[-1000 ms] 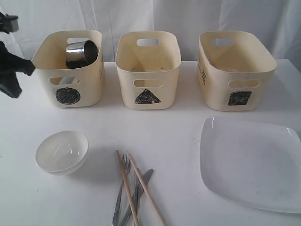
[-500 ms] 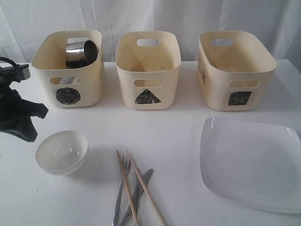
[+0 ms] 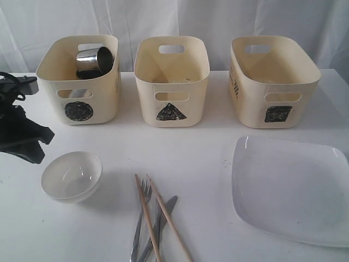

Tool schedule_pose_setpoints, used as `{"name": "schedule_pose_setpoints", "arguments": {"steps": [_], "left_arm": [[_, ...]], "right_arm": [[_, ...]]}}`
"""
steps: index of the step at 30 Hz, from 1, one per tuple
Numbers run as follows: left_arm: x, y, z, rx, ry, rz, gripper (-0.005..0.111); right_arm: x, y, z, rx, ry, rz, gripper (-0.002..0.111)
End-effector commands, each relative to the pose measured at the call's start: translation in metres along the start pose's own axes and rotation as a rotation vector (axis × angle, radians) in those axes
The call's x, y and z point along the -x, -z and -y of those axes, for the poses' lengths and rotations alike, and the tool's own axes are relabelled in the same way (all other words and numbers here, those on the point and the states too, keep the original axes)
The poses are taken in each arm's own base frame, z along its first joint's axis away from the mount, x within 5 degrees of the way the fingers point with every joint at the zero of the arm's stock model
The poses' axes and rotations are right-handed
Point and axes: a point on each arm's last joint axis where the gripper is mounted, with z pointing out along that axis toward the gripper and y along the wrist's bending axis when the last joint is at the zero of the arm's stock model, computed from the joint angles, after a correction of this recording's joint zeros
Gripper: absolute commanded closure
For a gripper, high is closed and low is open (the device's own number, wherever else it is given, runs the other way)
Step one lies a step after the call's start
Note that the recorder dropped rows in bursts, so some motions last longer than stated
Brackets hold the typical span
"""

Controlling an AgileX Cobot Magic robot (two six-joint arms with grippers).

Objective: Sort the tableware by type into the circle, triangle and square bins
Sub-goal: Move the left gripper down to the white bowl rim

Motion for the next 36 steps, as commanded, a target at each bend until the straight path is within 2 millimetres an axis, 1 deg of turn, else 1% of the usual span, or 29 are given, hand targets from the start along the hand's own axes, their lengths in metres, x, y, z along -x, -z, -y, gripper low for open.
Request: {"name": "schedule_pose_setpoints", "arguments": {"steps": [1, 2, 3, 4, 6, 7, 11, 14, 20, 24, 27, 33, 36], "left_arm": [[-0.002, 0.0, 0.001, -0.009, -0.032, -0.007, 0.066], [-0.001, 0.0, 0.001, -0.008, -0.037, -0.003, 0.057], [-0.001, 0.0, 0.001, -0.004, -0.039, 0.004, 0.041], [0.0, 0.0, 0.001, -0.001, -0.039, 0.011, 0.03], [0.001, 0.0, 0.0, 0.002, -0.036, 0.027, 0.017], [0.002, 0.0, 0.0, 0.002, -0.034, 0.032, 0.015], [0.002, 0.0, 0.0, 0.004, -0.033, 0.036, 0.017], [0.001, -0.008, -0.002, -0.001, -0.027, 0.012, 0.019], [-0.004, -0.037, -0.007, -0.034, 0.015, -0.067, 0.02], [-0.004, -0.051, -0.007, -0.081, 0.071, -0.092, 0.02], [-0.004, -0.059, -0.009, -0.088, 0.09, -0.098, 0.025], [-0.004, -0.074, -0.014, -0.081, 0.104, -0.117, 0.049], [-0.004, -0.08, -0.016, -0.075, 0.11, -0.118, 0.068]], "right_arm": [[0.001, 0.0, 0.0, -0.007, 0.006, 0.01, 0.108], [0.001, 0.0, 0.0, -0.007, 0.001, 0.01, 0.108], [0.001, 0.0, 0.0, -0.007, -0.02, 0.01, 0.108], [0.001, 0.0, 0.0, -0.007, -0.027, 0.01, 0.108], [0.001, 0.0, 0.0, -0.007, -0.027, 0.01, 0.108], [0.001, 0.0, 0.0, -0.007, -0.027, 0.01, 0.108], [0.001, 0.0, 0.0, -0.007, -0.027, 0.01, 0.108], [0.001, 0.0, 0.0, -0.007, -0.027, 0.01, 0.108], [0.001, 0.0, 0.0, -0.007, -0.027, 0.01, 0.108], [0.001, 0.0, 0.0, -0.007, -0.027, 0.01, 0.108], [0.001, 0.0, 0.0, -0.007, -0.027, 0.01, 0.108], [0.001, 0.0, 0.0, -0.007, -0.027, 0.01, 0.108], [0.001, 0.0, 0.0, -0.007, -0.027, 0.01, 0.108]]}}
